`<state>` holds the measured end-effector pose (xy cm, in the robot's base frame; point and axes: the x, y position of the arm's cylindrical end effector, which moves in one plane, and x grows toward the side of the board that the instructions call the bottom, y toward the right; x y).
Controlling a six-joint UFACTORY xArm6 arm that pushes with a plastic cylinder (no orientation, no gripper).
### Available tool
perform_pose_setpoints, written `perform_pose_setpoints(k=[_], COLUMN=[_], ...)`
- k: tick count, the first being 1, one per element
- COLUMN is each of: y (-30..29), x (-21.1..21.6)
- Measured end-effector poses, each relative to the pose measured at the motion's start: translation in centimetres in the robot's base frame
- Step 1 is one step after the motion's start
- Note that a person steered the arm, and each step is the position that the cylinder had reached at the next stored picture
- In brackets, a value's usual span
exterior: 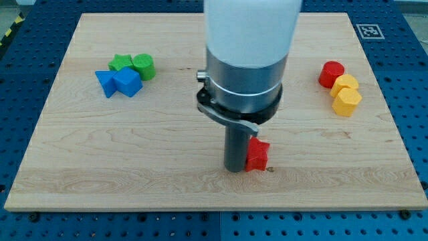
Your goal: Move the red star slightly up and right
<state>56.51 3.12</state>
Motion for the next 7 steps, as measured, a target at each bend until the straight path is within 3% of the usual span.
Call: perform_pose_setpoints(k=[3, 7], y=[7.0, 13.8], x=[-0.1, -4.1])
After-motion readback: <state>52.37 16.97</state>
